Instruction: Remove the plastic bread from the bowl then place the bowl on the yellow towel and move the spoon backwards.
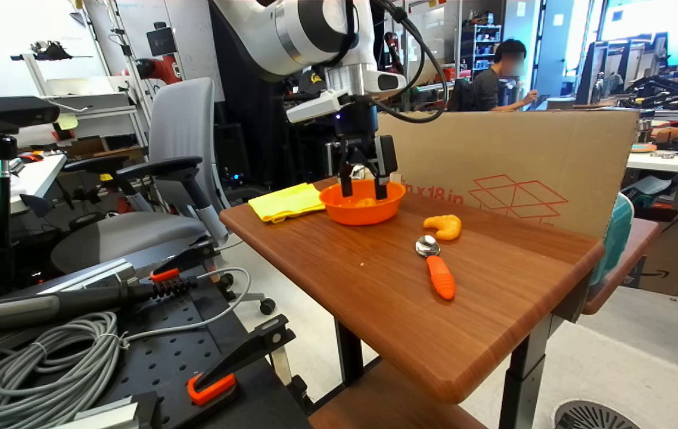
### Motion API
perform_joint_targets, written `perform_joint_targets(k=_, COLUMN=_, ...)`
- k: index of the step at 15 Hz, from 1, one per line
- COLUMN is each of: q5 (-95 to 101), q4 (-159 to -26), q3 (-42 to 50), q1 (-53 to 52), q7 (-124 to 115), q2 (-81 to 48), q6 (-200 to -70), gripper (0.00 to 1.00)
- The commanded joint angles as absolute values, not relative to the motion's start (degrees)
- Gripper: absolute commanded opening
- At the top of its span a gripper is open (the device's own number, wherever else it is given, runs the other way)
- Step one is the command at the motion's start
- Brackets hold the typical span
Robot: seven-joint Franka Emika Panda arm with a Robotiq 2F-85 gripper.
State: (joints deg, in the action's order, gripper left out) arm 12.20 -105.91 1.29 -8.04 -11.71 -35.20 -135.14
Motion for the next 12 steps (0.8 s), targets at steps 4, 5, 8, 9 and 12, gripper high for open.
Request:
perform_joint_targets(k=4, q5=13.20, q4=-100.82, q3=2.54, q1=-9.29, q7=-11.50, q2=-39.19, q6=-133.13, gripper=0.72)
perform_joint_targets(k=5, q5=13.16, q4=-100.43, q3=2.56, q1=-9.28, q7=-11.42, q2=-39.50, q6=-132.95, gripper=0.68)
perform_joint_targets(k=8, q5=13.10, q4=-99.57, q3=2.60, q1=-9.27, q7=-11.16, q2=-40.20, q6=-132.63, gripper=0.53)
perform_joint_targets(k=9, q5=13.09, q4=-99.38, q3=2.61, q1=-9.26, q7=-11.08, q2=-40.36, q6=-132.54, gripper=0.43)
perform_joint_targets(k=12, q5=13.02, q4=-98.79, q3=2.57, q1=-9.21, q7=-10.83, q2=-40.54, q6=-131.96, gripper=0.23)
